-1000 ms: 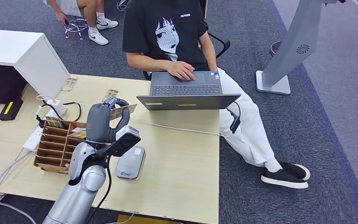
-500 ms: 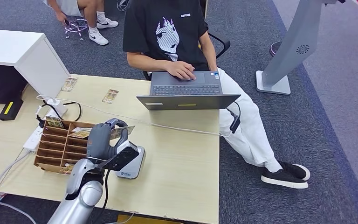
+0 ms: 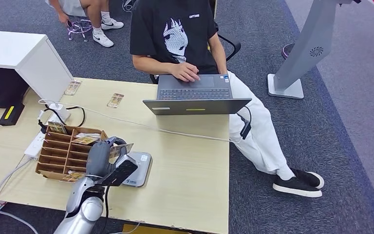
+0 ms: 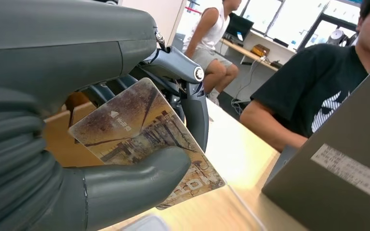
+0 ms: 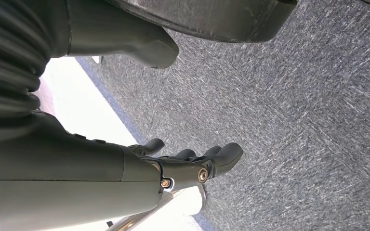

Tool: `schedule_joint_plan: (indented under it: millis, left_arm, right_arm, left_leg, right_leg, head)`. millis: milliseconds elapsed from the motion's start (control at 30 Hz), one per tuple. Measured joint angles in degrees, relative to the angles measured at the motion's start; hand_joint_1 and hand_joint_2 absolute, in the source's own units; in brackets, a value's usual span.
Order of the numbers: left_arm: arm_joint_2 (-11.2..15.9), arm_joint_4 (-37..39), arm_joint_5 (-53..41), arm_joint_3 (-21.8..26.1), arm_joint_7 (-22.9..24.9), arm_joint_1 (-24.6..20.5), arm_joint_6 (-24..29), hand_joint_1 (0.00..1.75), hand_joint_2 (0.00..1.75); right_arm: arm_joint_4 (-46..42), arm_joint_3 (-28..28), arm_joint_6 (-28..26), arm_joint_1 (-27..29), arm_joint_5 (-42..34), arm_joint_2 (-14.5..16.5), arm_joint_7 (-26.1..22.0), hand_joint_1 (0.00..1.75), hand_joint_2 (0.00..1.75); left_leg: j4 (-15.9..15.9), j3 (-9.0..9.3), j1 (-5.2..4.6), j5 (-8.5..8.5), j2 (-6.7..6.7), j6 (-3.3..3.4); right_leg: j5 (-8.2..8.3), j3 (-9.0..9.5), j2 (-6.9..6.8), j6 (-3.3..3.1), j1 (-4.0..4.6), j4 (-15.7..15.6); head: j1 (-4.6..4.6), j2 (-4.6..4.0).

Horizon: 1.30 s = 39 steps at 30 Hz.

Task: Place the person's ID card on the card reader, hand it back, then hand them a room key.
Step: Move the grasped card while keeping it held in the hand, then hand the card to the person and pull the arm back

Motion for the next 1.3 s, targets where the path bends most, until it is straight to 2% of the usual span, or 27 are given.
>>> schedule_joint_plan:
  millis: [333, 567, 933, 1300]
  left_arm:
    - [-1.64, 2.77, 0.9, 0.47, -3.34, 0.1, -0.56, 1.75, 1.75]
    - [-2.7, 3.05, 1.21, 0.44, -4.27, -0.42, -3.37, 1.75, 1.75]
    - [-3.11, 5.15, -1.12, 0.37, 1.51, -1.13, -5.79, 1.75, 1.75]
    - [-3.09, 6.85, -1.71, 0.37, 2.84, -1.08, -5.78, 1.75, 1.75]
  right_arm:
    - [-0.01, 0.04, 0.09, -0.06, 0.14, 0.07, 0.21, 0.0, 1.75]
    - [0.0, 0.07, 0.07, -0.21, 0.26, 0.4, 1.19, 0.0, 1.75]
    - [0.03, 0.07, 0.31, -0.23, 0.19, 0.48, 0.92, 0.0, 1.75]
    - [0.07, 0.07, 0.36, -0.22, 0.15, 0.48, 0.76, 0.0, 1.75]
  left_leg:
    - [0.0, 0.0, 0.0, 0.0, 0.0, 0.0]
    - [0.0, 0.01, 0.0, 0.0, 0.0, 0.0]
    - [0.0, 0.01, 0.0, 0.0, 0.01, 0.0]
    - [0.0, 0.01, 0.0, 0.0, 0.0, 0.0]
  right_leg:
    - [0.0, -0.01, 0.0, 0.0, 0.0, 0.0]
    - [0.0, -0.01, 0.0, 0.0, 0.0, 0.0]
    - [0.0, -0.01, 0.01, 0.0, 0.01, 0.0]
    - [0.0, 0.01, 0.01, 0.0, 0.0, 0.0]
  head:
    - [0.0, 0.0]
    - [-0.01, 0.0]
    - [0.01, 0.0]
    - [0.01, 0.0]
